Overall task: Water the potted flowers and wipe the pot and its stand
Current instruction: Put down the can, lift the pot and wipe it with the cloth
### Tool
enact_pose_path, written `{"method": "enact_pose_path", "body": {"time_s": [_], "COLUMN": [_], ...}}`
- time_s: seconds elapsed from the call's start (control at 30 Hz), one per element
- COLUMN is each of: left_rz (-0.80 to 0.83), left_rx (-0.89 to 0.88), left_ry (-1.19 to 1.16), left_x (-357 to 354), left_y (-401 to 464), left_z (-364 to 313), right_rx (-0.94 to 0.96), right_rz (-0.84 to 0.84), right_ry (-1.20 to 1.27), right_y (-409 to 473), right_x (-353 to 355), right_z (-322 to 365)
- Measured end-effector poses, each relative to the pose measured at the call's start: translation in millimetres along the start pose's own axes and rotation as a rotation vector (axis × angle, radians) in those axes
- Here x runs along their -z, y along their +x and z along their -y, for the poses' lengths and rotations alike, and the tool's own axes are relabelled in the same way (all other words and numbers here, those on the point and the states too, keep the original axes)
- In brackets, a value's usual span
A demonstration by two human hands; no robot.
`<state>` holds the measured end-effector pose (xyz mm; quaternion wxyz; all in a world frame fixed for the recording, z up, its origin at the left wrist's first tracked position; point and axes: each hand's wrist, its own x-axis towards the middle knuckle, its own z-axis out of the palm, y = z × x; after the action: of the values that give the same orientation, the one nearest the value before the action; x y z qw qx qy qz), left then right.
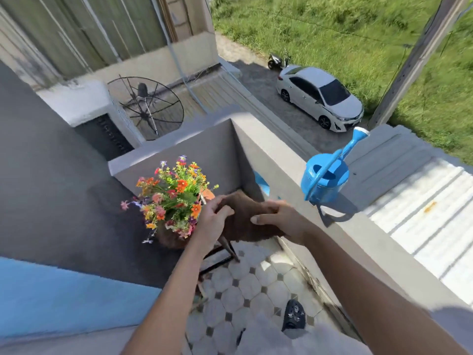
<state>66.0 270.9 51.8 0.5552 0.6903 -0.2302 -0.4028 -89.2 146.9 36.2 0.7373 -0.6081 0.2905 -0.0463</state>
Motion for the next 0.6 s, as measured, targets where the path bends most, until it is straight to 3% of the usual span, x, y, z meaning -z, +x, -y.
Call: {"method": "enact_pose_path", "body": {"time_s": [0.2, 0.37, 0.6], "left_rz": [-0.214, -0.196, -0.142], "left_rx": [0.153, 0.27, 0.394], "left_ry": [-0.218, -0.21, -0.006], "left_x": [60.4, 70.4, 47.0], "left_y": [-14.1, -8.5, 38.5], "left_z": [32.9, 51.4, 62.4], "right_rx": [0.221, 0.35, 0.223], "right_rz": [0.108, -0.042, -0.152], "right_ry": [-0.238, -0.276, -0.161], "right_y": [19.9, 39.9, 71.1], "right_x": [-74.0, -91.6, -65.4], "right_z": [9.0, 5.1, 3.6]}}
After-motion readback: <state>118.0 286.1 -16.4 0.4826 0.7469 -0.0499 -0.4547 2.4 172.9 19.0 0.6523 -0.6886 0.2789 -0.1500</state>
